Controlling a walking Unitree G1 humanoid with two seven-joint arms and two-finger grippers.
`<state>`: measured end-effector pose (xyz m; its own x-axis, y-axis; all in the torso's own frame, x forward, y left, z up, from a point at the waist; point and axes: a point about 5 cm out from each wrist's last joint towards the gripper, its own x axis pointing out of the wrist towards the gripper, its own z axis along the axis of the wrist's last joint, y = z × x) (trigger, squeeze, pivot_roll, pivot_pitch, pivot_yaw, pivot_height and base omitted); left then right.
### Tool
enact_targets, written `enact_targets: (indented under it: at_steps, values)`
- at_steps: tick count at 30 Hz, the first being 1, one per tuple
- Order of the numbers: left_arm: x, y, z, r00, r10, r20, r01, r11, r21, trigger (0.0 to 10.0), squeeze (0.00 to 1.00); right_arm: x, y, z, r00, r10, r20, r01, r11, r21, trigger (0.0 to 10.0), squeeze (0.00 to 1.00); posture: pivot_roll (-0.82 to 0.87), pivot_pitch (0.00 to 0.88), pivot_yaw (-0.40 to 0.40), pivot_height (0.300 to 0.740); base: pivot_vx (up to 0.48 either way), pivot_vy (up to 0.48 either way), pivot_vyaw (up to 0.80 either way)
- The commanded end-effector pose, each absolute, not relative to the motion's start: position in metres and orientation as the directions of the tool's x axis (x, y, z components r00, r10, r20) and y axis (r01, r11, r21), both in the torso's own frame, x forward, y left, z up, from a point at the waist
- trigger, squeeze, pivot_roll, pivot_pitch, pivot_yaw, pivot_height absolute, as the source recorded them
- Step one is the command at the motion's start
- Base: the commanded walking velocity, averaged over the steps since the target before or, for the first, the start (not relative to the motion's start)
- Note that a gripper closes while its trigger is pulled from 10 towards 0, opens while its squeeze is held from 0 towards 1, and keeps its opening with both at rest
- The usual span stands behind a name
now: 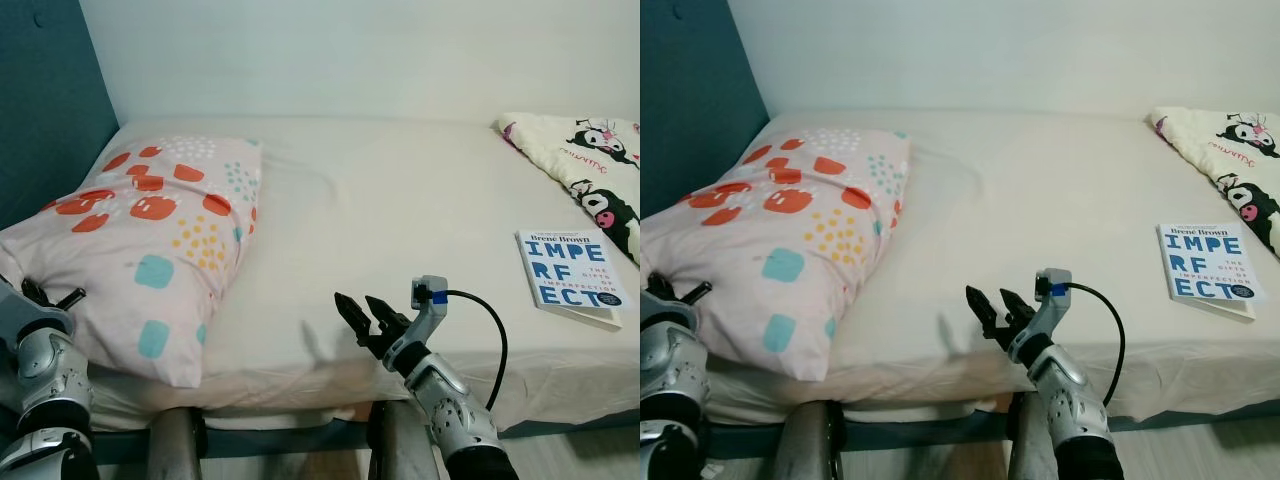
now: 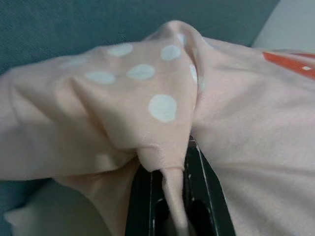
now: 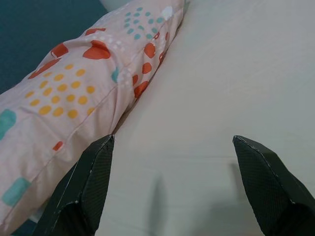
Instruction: Clean up the room
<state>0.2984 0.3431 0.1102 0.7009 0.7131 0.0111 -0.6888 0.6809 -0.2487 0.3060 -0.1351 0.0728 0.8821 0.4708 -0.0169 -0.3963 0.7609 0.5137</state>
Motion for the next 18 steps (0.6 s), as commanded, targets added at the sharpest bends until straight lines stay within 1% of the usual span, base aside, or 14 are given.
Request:
enact_targets:
  at_steps: [1,2,4,6,7,8,10,12,14,15,16,17,18]
  values:
    - [0.29,0.352,0.112,0.656,0.753,0.047,-0.74,0.654,-0.155,0.0,0.0,0.303,-0.138,0.071,0.884,0.466,-0.028,-0.386,0.765,0.516,10.0,0.0,0.04,0.104,-0.1,0.445,0.0,0.0,0.0]
    - [0.29,0.352,0.112,0.656,0.753,0.047,-0.74,0.654,-0.155,0.0,0.0,0.303,-0.138,0.071,0.884,0.466,-0.028,-0.386,0.765,0.516,10.0,0.0,0.04,0.104,-0.1,0.445,0.0,0.0,0.0]
    - [0.287,0.355,0.111,0.631,0.774,0.057,-0.769,0.633,-0.085,0.0,0.0,0.304,-0.138,0.071,0.885,0.464,-0.027,-0.386,0.765,0.516,10.0,0.0,0.04,0.104,-0.099,0.445,0.0,0.0,0.0]
    - [0.284,0.357,0.11,0.616,0.785,0.059,-0.782,0.619,-0.069,0.0,0.0,0.304,-0.138,0.072,0.886,0.464,-0.025,-0.386,0.765,0.516,10.0,0.0,0.04,0.104,-0.098,0.445,0.0,0.0,0.0]
    - [0.277,0.363,0.105,0.575,0.817,0.043,-0.816,0.576,-0.044,0.0,0.0,0.304,-0.138,0.072,0.886,0.463,-0.023,-0.386,0.764,0.517,10.0,0.0,0.04,0.104,-0.1,0.445,0.0,0.0,0.0]
    - [0.274,0.365,0.102,0.559,0.828,0.031,-0.828,0.56,-0.032,0.0,0.0,0.304,-0.137,0.072,0.885,0.464,-0.022,-0.387,0.763,0.518,10.0,0.0,0.04,0.106,-0.099,0.445,0.0,0.0,0.0]
    - [0.271,0.366,0.099,0.551,0.834,0.023,-0.834,0.552,-0.025,0.0,0.0,0.304,-0.137,0.072,0.885,0.465,-0.022,-0.388,0.762,0.518,10.0,0.0,0.04,0.106,-0.098,0.445,0.0,0.0,0.0]
    - [0.263,0.368,0.09,0.517,0.856,-0.006,-0.856,0.516,-0.02,0.0,0.0,0.303,-0.136,0.072,0.884,0.466,-0.022,-0.388,0.76,0.522,10.0,0.0,0.05,0.105,-0.099,0.445,0.0,0.0,0.0]
    - [0.262,0.368,0.09,0.511,0.86,-0.008,-0.86,0.51,-0.018,0.0,0.0,0.303,-0.136,0.072,0.884,0.466,-0.022,-0.388,0.76,0.522,10.0,0.0,0.05,0.105,-0.099,0.445,0.0,0.0,0.0]
    - [0.257,0.369,0.081,0.491,0.87,-0.044,-0.871,0.491,-0.024,0.0,0.0,0.303,-0.136,0.071,0.884,0.468,-0.023,-0.388,0.759,0.523,10.0,0.0,0.05,0.106,-0.1,0.445,0.0,0.0,0.0]
    - [0.257,0.369,0.081,0.491,0.87,-0.044,-0.871,0.491,-0.024,0.0,0.0,0.303,-0.136,0.071,0.884,0.468,-0.023,-0.388,0.759,0.523,10.0,0.0,0.05,0.106,-0.1,0.445,0.0,0.0,0.0]
    - [0.255,0.366,0.075,0.499,0.864,-0.074,-0.867,0.498,-0.026,1.7,0.0,0.303,-0.135,0.071,0.883,0.469,-0.024,-0.389,0.759,0.522,10.0,0.0,0.05,0.105,-0.1,0.445,0.0,0.0,0.0]
    - [0.254,0.365,0.071,0.505,0.858,-0.094,-0.863,0.505,-0.027,1.7,0.0,0.303,-0.135,0.071,0.883,0.47,-0.025,-0.389,0.759,0.522,10.0,0.0,0.05,0.105,-0.1,0.445,0.0,0.0,0.0]
